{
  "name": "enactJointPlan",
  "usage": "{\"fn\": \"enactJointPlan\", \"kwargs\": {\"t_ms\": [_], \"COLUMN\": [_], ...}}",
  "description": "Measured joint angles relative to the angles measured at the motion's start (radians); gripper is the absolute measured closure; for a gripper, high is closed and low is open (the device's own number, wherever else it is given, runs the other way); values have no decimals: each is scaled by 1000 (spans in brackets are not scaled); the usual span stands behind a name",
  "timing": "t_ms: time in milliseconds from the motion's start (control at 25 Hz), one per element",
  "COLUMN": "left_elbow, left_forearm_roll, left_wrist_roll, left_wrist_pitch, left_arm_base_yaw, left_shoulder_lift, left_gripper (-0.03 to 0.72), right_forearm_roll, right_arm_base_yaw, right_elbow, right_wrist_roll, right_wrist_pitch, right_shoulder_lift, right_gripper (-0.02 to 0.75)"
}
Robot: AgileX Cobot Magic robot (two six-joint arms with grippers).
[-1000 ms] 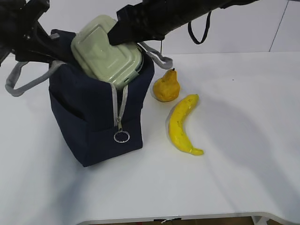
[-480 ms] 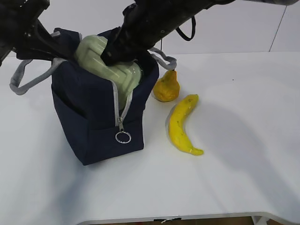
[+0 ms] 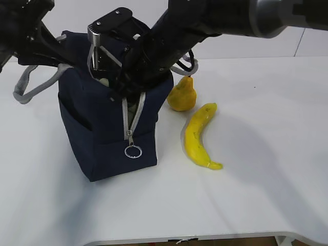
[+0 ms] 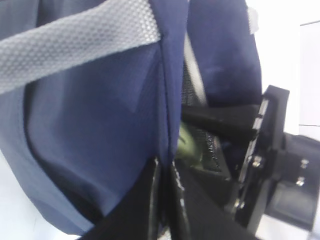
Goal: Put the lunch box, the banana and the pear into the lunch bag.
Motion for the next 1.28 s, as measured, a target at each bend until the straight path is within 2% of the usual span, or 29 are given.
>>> {"fn": "enactJointPlan", "kwargs": {"t_ms": [800, 1280], "left_elbow": [0, 0], "left_forearm_roll": [13, 84], "left_wrist_roll": [0, 2], "left_wrist_pitch": [0, 0], "left_arm_base_yaw": [0, 0], "left_shoulder_lift": [1, 1], "left_gripper": [701, 701], "right_forearm_roll": [117, 138], "right_arm_base_yaw": [6, 6], "right_elbow": [-2, -9], "right_wrist_roll": [-91, -129], "right_wrist_pitch": [-8, -4], "right_shoulder_lift": [51, 51], "right_gripper": [351, 274]}}
